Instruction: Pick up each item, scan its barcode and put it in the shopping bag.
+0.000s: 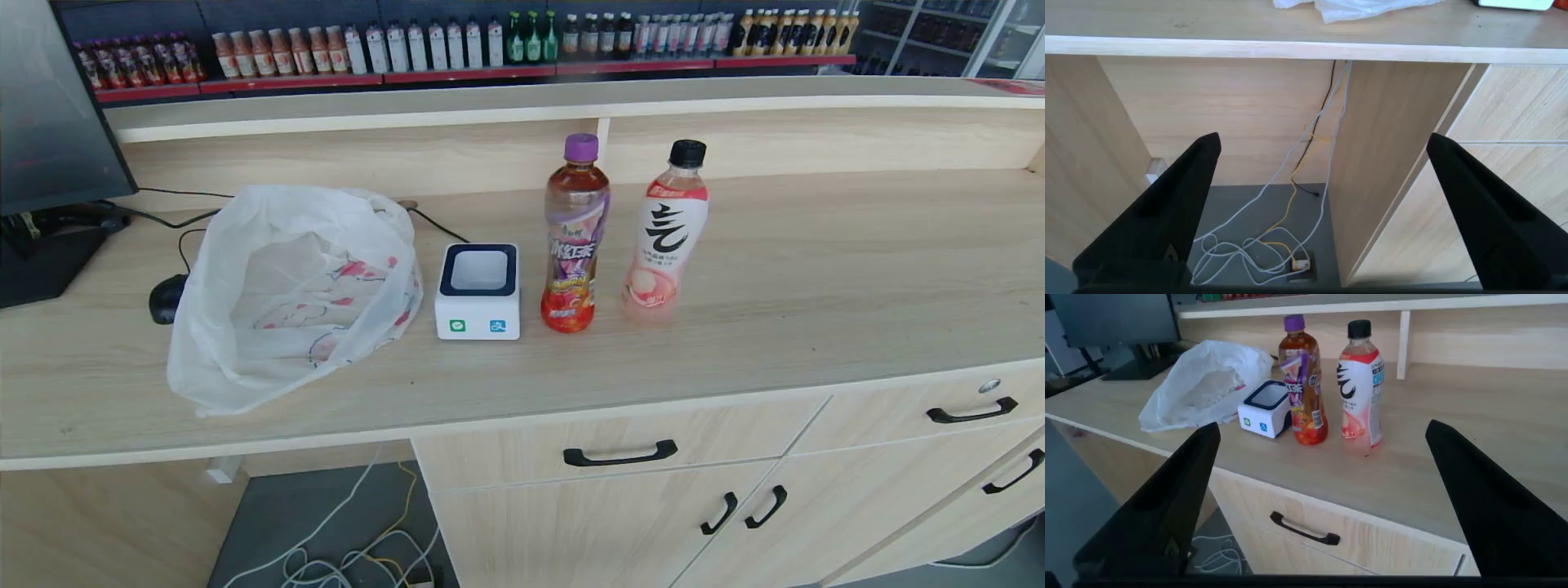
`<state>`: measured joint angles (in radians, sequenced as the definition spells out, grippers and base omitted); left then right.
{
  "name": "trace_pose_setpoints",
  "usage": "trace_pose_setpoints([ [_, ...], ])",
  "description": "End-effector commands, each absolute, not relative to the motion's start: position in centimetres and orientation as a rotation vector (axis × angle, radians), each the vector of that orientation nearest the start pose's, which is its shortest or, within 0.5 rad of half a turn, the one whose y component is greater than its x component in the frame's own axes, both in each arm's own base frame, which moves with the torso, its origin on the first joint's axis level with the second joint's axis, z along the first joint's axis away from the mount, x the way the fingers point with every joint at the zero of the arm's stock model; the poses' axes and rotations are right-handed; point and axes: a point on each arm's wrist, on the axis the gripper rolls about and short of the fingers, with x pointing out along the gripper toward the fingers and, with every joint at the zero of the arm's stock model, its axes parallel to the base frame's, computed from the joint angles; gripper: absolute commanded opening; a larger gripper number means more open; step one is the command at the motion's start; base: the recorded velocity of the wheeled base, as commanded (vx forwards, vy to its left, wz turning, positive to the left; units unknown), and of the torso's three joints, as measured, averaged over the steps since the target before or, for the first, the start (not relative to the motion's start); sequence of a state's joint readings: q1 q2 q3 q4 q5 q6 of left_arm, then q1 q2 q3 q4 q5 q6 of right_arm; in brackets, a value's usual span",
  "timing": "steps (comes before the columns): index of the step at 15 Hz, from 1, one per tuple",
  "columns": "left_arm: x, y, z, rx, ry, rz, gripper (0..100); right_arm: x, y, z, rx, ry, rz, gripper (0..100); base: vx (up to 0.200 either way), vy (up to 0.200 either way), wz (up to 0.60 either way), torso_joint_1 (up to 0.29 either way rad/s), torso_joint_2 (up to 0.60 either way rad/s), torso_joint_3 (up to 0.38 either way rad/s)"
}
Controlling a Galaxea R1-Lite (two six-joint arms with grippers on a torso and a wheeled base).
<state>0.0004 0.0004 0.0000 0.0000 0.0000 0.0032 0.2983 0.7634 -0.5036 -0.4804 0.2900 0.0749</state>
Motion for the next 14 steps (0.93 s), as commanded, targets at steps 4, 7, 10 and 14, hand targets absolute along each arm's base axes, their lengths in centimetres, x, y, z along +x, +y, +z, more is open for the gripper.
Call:
trace_pose_setpoints([
  [4, -2.3, 0.0, 7.6, 0.003, 0.002, 0.0, 100, 9.8, 4.5, 24.2, -0.059, -0.123, 0.651, 100, 0.0, 0.0, 0.0, 0.0, 0.0, 0.0],
  [7, -2.3, 0.0, 7.6, 0.003, 0.002, 0.002, 100, 11.5, 5.1, 24.8, -0.165, -0.121, 0.502, 100, 0.0, 0.0, 0.0, 0.0, 0.0, 0.0],
  [10, -2.3, 0.0, 7.6, 0.003, 0.002, 0.0, 100, 11.3, 7.4, 25.5, -0.168, -0.113, 0.414, 100, 0.0, 0.0, 0.0, 0.0, 0.0, 0.0],
  [14, -2.3, 0.0, 7.5, 0.003, 0.0, 0.0, 100, 10.6, 12.0, 24.8, -0.199, -0.045, 0.298, 100, 0.0, 0.0, 0.0, 0.0, 0.0, 0.0],
])
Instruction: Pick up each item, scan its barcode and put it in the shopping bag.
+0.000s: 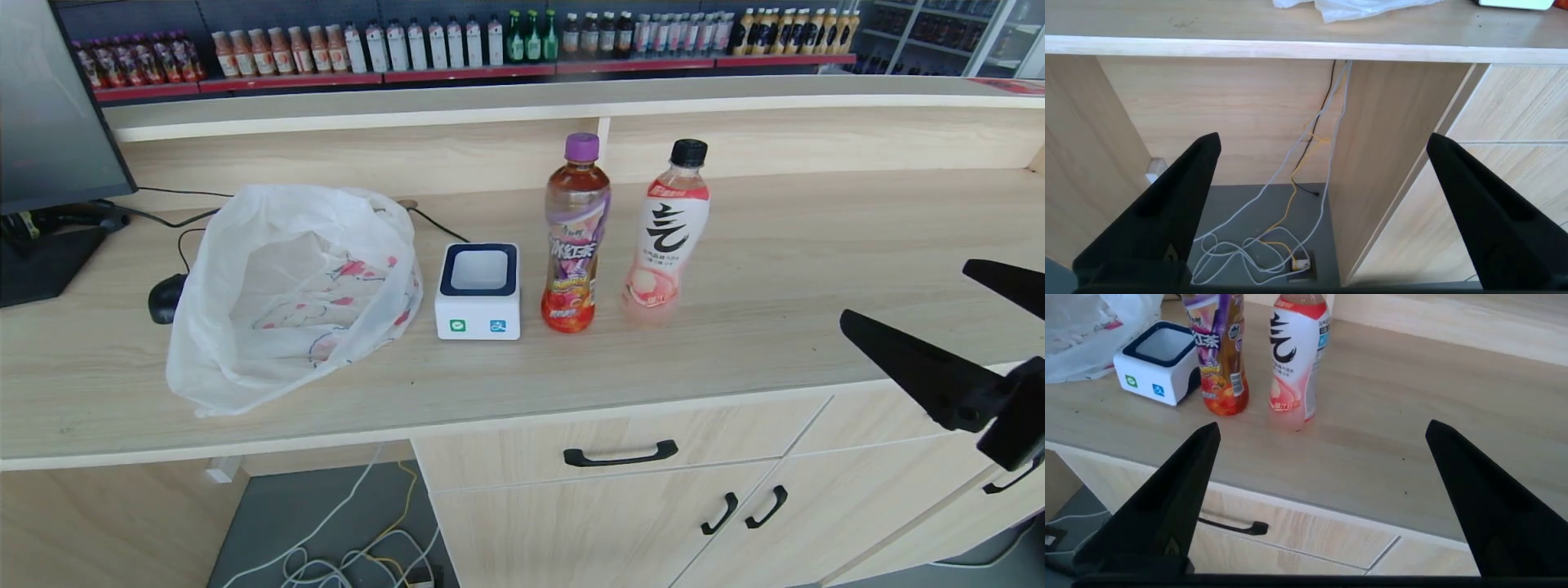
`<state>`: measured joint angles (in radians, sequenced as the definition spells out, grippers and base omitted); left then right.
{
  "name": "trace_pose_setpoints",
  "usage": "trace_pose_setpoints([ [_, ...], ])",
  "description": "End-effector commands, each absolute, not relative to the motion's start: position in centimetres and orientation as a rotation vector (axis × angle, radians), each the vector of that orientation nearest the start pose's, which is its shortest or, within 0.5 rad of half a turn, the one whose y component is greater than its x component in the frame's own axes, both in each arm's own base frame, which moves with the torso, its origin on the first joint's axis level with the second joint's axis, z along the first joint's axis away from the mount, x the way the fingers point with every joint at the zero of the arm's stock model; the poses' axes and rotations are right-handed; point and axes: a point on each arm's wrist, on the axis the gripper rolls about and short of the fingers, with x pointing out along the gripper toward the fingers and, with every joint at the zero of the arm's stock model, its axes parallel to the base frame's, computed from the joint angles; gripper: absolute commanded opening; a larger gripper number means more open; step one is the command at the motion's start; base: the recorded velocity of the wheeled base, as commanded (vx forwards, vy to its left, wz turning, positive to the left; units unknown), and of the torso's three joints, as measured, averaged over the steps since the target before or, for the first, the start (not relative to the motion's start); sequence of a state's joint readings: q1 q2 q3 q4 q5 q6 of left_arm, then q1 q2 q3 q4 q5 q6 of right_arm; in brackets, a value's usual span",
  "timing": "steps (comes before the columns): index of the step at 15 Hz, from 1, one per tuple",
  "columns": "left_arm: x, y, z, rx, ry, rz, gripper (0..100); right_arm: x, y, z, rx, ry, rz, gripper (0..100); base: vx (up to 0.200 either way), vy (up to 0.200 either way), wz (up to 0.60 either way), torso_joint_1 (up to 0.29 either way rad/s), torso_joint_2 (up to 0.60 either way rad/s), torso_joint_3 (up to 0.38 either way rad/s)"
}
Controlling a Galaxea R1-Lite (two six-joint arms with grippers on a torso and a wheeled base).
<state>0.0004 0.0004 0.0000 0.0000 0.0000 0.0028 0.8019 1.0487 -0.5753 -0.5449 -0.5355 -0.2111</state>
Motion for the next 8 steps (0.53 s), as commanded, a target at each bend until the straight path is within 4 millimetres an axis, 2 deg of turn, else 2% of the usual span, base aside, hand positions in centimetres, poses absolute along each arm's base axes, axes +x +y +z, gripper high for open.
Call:
trace_pose_setpoints([
  [1, -2.3, 0.0, 7.6, 0.003, 0.002, 0.002, 100, 10.7, 13.1, 24.6, -0.193, -0.046, 0.264, 100, 0.0, 0.0, 0.0, 0.0, 0.0, 0.0],
  [5, -2.3, 0.0, 7.6, 0.003, 0.002, 0.0, 100, 11.7, 17.4, 24.0, -0.102, -0.098, 0.19, 100, 0.0, 0.0, 0.0, 0.0, 0.0, 0.0],
  [8, -2.3, 0.0, 7.6, 0.003, 0.002, 0.0, 100, 12.1, 19.0, 23.2, -0.072, -0.111, 0.165, 100, 0.0, 0.0, 0.0, 0.0, 0.0, 0.0],
])
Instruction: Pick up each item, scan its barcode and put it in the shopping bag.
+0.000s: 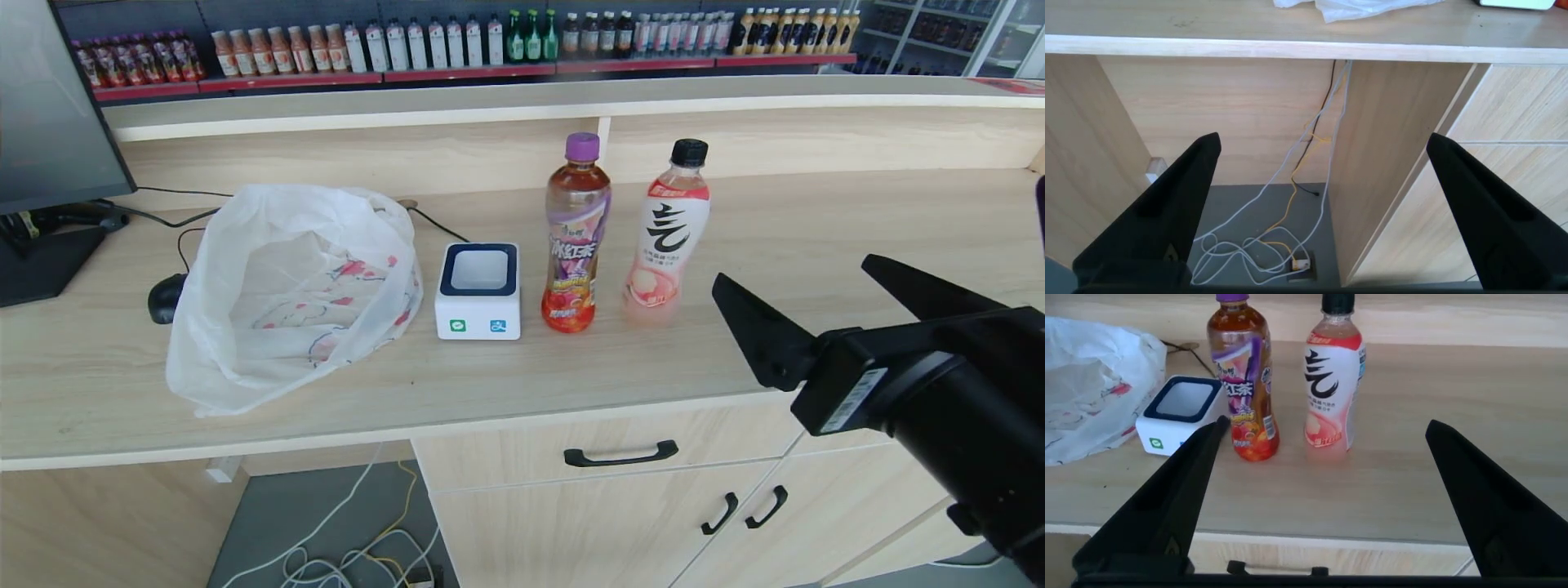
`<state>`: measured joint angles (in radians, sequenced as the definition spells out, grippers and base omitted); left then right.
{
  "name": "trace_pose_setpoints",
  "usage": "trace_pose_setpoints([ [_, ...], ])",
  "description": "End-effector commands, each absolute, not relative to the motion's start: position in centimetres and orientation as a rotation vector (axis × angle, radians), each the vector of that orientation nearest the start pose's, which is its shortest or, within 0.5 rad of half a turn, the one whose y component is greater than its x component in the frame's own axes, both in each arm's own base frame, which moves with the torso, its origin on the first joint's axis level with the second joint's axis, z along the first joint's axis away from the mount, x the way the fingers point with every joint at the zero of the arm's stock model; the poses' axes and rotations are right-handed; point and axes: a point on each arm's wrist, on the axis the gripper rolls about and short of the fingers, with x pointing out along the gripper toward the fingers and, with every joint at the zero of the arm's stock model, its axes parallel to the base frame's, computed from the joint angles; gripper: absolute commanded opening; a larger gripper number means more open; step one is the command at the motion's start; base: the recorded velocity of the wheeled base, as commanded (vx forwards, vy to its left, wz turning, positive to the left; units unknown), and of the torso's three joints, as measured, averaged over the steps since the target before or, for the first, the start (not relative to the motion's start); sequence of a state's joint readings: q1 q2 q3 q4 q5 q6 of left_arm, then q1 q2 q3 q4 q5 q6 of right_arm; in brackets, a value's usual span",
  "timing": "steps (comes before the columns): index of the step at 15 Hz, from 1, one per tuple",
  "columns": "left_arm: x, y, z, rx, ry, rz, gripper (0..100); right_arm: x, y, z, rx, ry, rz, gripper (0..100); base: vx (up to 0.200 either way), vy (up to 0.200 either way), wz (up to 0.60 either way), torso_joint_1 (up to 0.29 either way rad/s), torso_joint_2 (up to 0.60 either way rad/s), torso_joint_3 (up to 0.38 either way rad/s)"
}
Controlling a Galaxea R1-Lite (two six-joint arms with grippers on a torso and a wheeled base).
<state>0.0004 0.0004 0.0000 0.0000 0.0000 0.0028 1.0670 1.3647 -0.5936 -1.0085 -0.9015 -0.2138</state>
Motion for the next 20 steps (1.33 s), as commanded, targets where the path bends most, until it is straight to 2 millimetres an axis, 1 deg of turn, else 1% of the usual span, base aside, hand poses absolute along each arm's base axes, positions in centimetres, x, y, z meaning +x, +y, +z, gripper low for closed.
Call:
trace_pose_setpoints([
  [1, -2.3, 0.0, 7.6, 0.003, 0.002, 0.0, 100, 12.0, 19.3, 22.9, -0.082, -0.105, 0.176, 100, 0.0, 0.0, 0.0, 0.0, 0.0, 0.0],
  [4, -2.3, 0.0, 7.5, 0.003, 0.003, 0.0, 100, 12.2, 19.8, 22.4, -0.093, -0.093, 0.186, 100, 0.0, 0.0, 0.0, 0.0, 0.0, 0.0],
  [7, -2.3, 0.0, 7.6, 0.003, 0.002, 0.0, 100, 11.9, 19.5, 20.9, -0.126, -0.073, 0.21, 100, 0.0, 0.0, 0.0, 0.0, 0.0, 0.0],
  [9, -2.3, 0.0, 7.6, 0.003, 0.002, 0.0, 100, 12.0, 19.8, 20.5, -0.135, -0.076, 0.262, 100, 0.0, 0.0, 0.0, 0.0, 0.0, 0.0],
  [13, -2.3, 0.0, 7.6, 0.003, 0.002, 0.002, 100, 12.7, 21.0, 20.1, -0.127, -0.064, 0.295, 100, 0.0, 0.0, 0.0, 0.0, 0.0, 0.0],
  [14, -2.3, 0.0, 7.6, 0.003, 0.002, 0.0, 100, 13.1, 21.8, 19.7, -0.106, -0.05, 0.298, 100, 0.0, 0.0, 0.0, 0.0, 0.0, 0.0],
  [16, -2.3, 0.0, 7.6, 0.003, 0.002, 0.0, 100, 13.6, 22.9, 19.8, -0.089, -0.059, 0.327, 100, 0.0, 0.0, 0.0, 0.0, 0.0, 0.0],
  [18, -2.3, 0.0, 7.6, 0.003, 0.002, 0.0, 100, 14.4, 24.5, 19.4, -0.046, -0.092, 0.335, 100, 0.0, 0.0, 0.0, 0.0, 0.0, 0.0],
  [19, -2.3, 0.0, 7.5, 0.003, 0.0, 0.0, 100, 14.7, 24.9, 19.4, -0.028, -0.107, 0.33, 100, 0.0, 0.0, 0.0, 0.0, 0.0, 0.0],
  [20, -2.3, 0.0, 7.6, 0.003, 0.002, 0.002, 100, 15.6, 25.5, 19.2, -0.012, -0.129, 0.314, 100, 0.0, 0.0, 0.0, 0.0, 0.0, 0.0],
])
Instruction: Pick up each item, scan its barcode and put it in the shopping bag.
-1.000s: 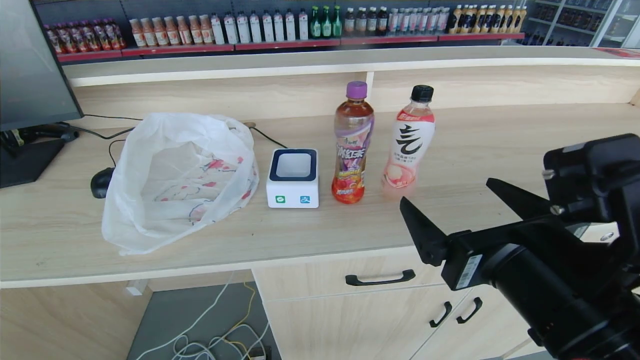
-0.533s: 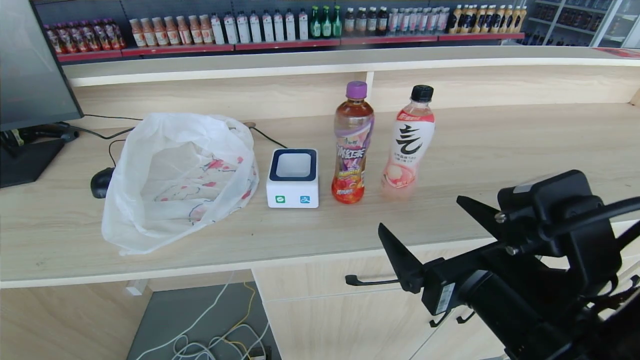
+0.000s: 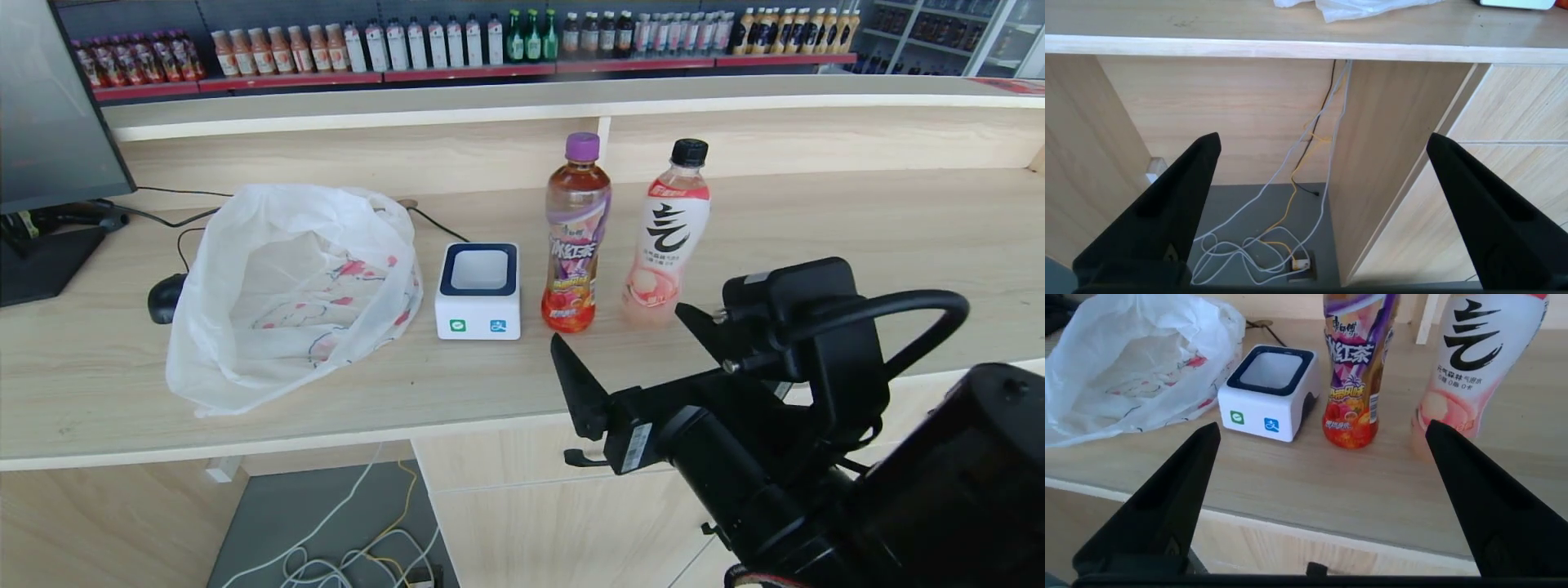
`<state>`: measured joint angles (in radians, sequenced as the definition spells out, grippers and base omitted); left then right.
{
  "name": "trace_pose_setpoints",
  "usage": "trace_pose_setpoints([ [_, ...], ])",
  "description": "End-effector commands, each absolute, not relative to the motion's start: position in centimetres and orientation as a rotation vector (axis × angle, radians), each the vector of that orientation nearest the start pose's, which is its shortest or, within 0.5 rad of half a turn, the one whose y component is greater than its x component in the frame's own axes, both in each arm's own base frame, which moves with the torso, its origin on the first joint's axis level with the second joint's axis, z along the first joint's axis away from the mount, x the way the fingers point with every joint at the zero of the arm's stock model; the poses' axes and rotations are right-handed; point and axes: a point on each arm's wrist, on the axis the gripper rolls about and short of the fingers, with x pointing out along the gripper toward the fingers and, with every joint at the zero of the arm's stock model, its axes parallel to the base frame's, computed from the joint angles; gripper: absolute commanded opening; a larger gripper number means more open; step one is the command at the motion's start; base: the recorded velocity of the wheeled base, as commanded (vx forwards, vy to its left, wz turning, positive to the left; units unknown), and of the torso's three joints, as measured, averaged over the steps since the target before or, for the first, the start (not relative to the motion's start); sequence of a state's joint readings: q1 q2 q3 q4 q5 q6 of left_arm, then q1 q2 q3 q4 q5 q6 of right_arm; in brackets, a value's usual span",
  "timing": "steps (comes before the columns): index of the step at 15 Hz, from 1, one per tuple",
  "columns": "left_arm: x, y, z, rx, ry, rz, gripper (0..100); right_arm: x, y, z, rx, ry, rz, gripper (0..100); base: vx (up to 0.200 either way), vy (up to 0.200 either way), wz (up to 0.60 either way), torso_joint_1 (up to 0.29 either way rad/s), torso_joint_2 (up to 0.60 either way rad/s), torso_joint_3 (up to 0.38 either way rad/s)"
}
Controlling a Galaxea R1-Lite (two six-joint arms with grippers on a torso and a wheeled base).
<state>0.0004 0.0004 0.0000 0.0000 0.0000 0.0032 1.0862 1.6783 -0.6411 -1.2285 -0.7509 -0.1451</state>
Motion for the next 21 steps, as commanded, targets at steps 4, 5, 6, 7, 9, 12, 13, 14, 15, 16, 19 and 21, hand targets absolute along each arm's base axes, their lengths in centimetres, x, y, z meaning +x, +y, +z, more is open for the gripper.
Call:
trace_pose_setpoints([
  [4, -2.3, 0.0, 7.6, 0.003, 0.002, 0.0, 100, 17.7, 26.3, 19.4, -0.045, -0.164, 0.309, 100, 0.0, 0.0, 0.0, 0.0, 0.0, 0.0],
  [5, -2.3, 0.0, 7.6, 0.003, 0.002, 0.0, 100, 18.6, 26.3, 19.5, -0.05, -0.175, 0.301, 100, 0.0, 0.0, 0.0, 0.0, 0.0, 0.0],
  [6, -2.3, 0.0, 7.6, 0.003, 0.002, 0.002, 100, 18.8, 26.4, 19.6, -0.045, -0.183, 0.307, 100, 0.0, 0.0, 0.0, 0.0, 0.0, 0.0],
  [7, -2.3, 0.0, 7.6, 0.003, 0.002, 0.002, 100, 19.4, 26.7, 19.7, -0.037, -0.199, 0.321, 100, 0.0, 0.0, 0.0, 0.0, 0.0, 0.0],
  [9, -2.3, 0.0, 7.6, 0.003, 0.002, 0.0, 100, 20.2, 26.3, 19.5, -0.043, -0.204, 0.32, 100, 0.0, 0.0, 0.0, 0.0, 0.0, 0.0],
  [12, -2.3, 0.0, 7.6, 0.003, 0.002, 0.0, 100, 21.5, 25.7, 19.4, -0.048, -0.216, 0.322, 100, 0.0, 0.0, 0.0, 0.0, 0.0, 0.0],
  [13, -2.3, 0.0, 7.6, 0.003, 0.002, 0.002, 100, 22.0, 25.4, 19.3, -0.047, -0.218, 0.308, 100, 0.0, 0.0, 0.0, 0.0, 0.0, 0.0],
  [14, -2.3, 0.0, 7.6, 0.003, 0.002, 0.0, 100, 22.2, 25.2, 19.2, -0.05, -0.216, 0.302, 100, 0.0, 0.0, 0.0, 0.0, 0.0, 0.0],
  [15, -2.3, 0.0, 7.6, 0.003, 0.002, 0.0, 100, 22.4, 25.1, 19.2, -0.05, -0.219, 0.3, 100, 0.0, 0.0, 0.0, 0.0, 0.0, 0.0],
  [16, -2.3, 0.0, 7.6, 0.003, 0.002, 0.002, 100, 22.6, 25.2, 19.1, -0.053, -0.218, 0.303, 100, 0.0, 0.0, 0.0, 0.0, 0.0, 0.0],
  [19, -2.3, 0.0, 7.6, 0.003, 0.002, 0.0, 100, 22.7, 25.5, 18.7, -0.061, -0.212, 0.308, 100, 0.0, 0.0, 0.0, 0.0, 0.0, 0.0],
  [21, -2.3, 0.0, 7.6, 0.003, 0.002, 0.002, 100, 23.1, 25.8, 18.6, -0.057, -0.213, 0.307, 100, 0.0, 0.0, 0.0, 0.0, 0.0, 0.0],
])
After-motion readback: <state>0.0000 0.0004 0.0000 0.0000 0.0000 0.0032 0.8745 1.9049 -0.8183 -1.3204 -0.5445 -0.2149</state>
